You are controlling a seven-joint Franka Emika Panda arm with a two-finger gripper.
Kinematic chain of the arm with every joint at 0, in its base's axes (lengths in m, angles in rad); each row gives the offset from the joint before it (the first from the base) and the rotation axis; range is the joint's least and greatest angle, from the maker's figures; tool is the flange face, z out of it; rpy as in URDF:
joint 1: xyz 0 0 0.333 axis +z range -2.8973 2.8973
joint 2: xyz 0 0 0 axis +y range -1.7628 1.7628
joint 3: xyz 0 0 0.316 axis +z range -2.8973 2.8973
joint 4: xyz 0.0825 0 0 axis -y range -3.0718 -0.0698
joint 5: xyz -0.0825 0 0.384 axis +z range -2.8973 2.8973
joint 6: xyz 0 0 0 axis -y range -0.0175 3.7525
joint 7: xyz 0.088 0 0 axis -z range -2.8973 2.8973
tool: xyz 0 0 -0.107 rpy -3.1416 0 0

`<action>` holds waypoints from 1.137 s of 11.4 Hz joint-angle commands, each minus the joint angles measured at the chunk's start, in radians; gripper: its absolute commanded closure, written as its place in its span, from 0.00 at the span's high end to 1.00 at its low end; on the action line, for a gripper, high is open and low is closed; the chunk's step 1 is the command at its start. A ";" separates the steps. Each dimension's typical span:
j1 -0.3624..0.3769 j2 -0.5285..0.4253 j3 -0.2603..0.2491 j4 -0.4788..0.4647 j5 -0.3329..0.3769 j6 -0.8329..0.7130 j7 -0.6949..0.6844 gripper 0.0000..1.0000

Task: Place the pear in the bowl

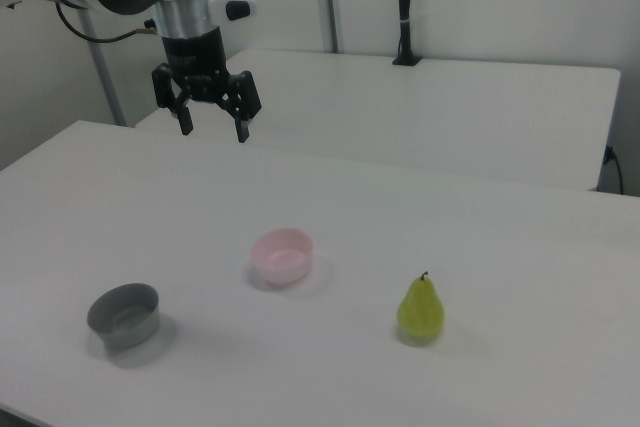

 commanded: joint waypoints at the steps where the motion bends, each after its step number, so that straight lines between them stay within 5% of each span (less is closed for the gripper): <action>1: -0.031 -0.019 0.004 -0.008 -0.021 -0.024 -0.129 1.00; 5: -0.103 -0.016 -0.009 0.014 -0.026 -0.019 -0.336 1.00; 8: -0.147 0.007 -0.012 0.021 -0.071 -0.001 -0.359 1.00; 13: -0.193 0.057 -0.103 0.020 -0.058 0.128 -0.468 1.00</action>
